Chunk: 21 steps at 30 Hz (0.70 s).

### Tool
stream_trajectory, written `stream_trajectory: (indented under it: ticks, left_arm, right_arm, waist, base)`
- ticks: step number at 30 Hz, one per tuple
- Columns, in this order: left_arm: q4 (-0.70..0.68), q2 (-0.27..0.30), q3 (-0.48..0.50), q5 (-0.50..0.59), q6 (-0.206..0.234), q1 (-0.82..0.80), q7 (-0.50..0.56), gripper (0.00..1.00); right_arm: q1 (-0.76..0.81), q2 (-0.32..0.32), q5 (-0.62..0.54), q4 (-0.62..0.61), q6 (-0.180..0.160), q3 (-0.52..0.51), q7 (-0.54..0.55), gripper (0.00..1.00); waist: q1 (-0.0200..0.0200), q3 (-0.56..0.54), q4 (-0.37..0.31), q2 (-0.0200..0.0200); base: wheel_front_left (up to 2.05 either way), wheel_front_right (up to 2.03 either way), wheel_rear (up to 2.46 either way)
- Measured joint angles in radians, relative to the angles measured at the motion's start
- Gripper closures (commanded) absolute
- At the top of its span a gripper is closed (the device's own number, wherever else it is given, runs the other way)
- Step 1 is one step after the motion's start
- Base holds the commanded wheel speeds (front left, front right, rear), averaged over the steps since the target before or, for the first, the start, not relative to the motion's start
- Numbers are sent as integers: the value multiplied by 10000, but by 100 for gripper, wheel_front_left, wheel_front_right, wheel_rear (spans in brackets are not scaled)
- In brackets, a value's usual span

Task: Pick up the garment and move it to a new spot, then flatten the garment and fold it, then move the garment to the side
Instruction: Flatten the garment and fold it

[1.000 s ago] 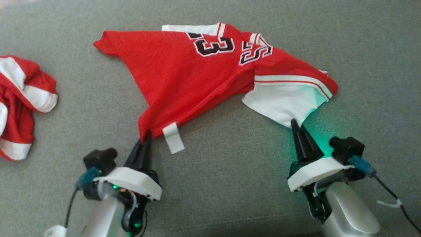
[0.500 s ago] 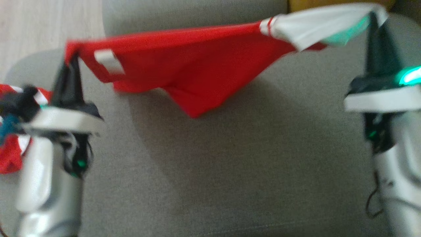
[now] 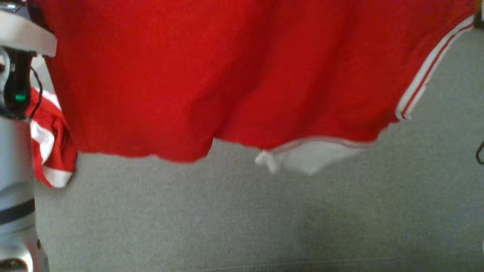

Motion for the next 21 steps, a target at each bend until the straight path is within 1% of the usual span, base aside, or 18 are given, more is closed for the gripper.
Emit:
stream_trajectory:
  ticks: [4,8,11,15,18,21]
  left_arm:
    - [539,-48,-299,82,56,-531,522,100]
    - [1494,-244,-671,236,92,-1233,688,100]
    - [2259,-520,-665,387,405,-2230,79,100]
    - [2995,-844,-652,606,702,-4228,-1346,100]
    - [3551,-1110,-537,587,713,-5511,-1827,100]
    - [4443,-1327,-527,407,698,-5695,-1965,100]
  right_arm:
    - [-870,58,-4,895,0,113,405,100]
    - [-2150,119,-481,2178,0,395,387,100]
    - [-3416,286,-1127,3271,0,182,-25,100]
    - [-5220,539,-2242,4431,0,-734,-871,100]
    - [-6249,591,-2849,5083,0,-1352,-1122,100]
    - [-6334,765,-3091,5689,0,-1636,-1244,100]
  waist:
    - [0,710,126,0]
    - [1,1606,220,0]
    - [3,2319,279,0]
    - [4,3166,340,-1]
    - [3,3660,381,-1]
    - [3,3990,371,-1]
  base:
    - [0,0,0]
    - [0,0,0]
    - [0,0,0]
    - [0,0,0]
    - [0,0,0]
    - [0,0,0]
